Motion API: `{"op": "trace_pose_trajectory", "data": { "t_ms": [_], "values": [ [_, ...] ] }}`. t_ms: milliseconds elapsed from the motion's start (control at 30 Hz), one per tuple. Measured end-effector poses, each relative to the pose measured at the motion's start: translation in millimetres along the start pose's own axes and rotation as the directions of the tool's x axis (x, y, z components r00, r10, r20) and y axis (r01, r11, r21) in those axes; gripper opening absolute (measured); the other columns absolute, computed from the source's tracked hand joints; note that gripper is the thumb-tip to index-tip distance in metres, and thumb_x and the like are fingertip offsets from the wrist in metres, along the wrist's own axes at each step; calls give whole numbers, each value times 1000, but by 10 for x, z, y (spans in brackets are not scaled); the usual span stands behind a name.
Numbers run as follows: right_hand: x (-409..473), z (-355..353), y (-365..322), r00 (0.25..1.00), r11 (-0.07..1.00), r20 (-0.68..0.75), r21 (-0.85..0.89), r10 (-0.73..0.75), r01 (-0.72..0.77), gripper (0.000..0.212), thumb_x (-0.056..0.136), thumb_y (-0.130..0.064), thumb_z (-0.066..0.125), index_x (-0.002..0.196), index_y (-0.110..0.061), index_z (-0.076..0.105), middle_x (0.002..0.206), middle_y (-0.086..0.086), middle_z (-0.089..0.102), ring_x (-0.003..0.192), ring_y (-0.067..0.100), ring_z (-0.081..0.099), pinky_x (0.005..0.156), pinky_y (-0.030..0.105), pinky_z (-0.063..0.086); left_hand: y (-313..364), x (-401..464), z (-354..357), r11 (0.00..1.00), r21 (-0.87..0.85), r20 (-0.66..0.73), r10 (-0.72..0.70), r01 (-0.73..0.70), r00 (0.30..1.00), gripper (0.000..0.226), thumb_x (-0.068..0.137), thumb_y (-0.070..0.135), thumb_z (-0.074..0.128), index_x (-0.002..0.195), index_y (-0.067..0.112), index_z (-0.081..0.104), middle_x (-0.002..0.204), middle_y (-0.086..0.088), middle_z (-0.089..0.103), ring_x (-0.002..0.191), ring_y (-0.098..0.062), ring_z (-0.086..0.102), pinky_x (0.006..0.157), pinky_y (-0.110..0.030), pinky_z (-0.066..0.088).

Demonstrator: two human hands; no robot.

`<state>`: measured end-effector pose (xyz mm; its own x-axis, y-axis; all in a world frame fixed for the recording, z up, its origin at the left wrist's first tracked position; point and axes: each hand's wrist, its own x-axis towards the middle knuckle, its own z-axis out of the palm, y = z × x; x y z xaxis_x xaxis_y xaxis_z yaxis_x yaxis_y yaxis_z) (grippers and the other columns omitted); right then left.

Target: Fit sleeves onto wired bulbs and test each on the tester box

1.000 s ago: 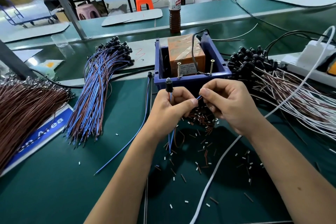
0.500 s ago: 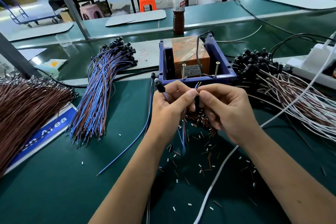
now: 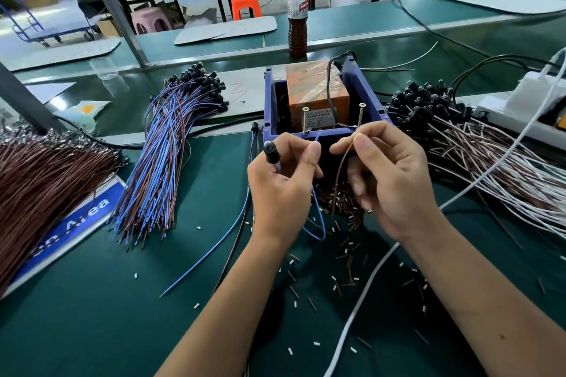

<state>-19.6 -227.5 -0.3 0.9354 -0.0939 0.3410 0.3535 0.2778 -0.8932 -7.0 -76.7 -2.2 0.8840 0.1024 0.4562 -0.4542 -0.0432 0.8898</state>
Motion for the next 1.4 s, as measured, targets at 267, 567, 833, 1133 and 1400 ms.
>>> {"op": "trace_pose_trajectory", "data": {
  "t_ms": [267, 567, 833, 1133, 1400],
  "values": [
    [-20, -8, 55, 896, 785, -185, -573, -403, 235, 10, 102, -14, 64, 96, -14, 72, 74, -7, 71, 63, 11, 68, 59, 19, 49, -10, 22, 28, 991, 116, -278, 98, -68, 956, 14, 95, 11, 71, 87, 20, 65, 62, -2, 65, 56, -22, 65, 58, -29, 51],
    [95, -13, 64, 774, 579, -198, -775, -602, 252, 15, 102, -17, 66, 96, -9, 78, 77, -5, 72, 68, 7, 70, 61, 33, 57, -27, 73, 50, 982, 166, -304, 138, -90, 943, 16, 94, 9, 73, 82, 18, 71, 61, 3, 66, 56, -24, 65, 58, -28, 52],
    [84, 20, 58, 789, 582, -178, -770, -588, 261, 16, 101, -16, 66, 99, -8, 79, 81, -3, 75, 73, 8, 71, 66, 31, 59, -25, 67, 71, 974, 204, -310, 164, -103, 936, 11, 94, 9, 73, 86, 13, 77, 62, -2, 67, 58, -26, 63, 59, -28, 49],
    [72, 11, 56, 792, 573, -170, -779, -586, 256, 15, 102, -14, 65, 98, -8, 78, 78, -3, 73, 68, 10, 70, 61, 34, 56, 43, 46, 71, 949, 289, -323, 219, -124, 921, 9, 92, 8, 75, 84, 11, 77, 63, 7, 67, 56, -5, 62, 70, -3, 40],
    [58, 16, 51, 801, 600, -184, -759, -570, 252, 15, 102, -15, 64, 99, -7, 77, 79, -2, 73, 69, 9, 71, 62, 32, 57, 63, 42, 48, 954, 267, -300, 219, -139, 929, 9, 93, 10, 75, 85, 13, 76, 64, 7, 68, 58, -12, 66, 67, -8, 45]
  ]
}}
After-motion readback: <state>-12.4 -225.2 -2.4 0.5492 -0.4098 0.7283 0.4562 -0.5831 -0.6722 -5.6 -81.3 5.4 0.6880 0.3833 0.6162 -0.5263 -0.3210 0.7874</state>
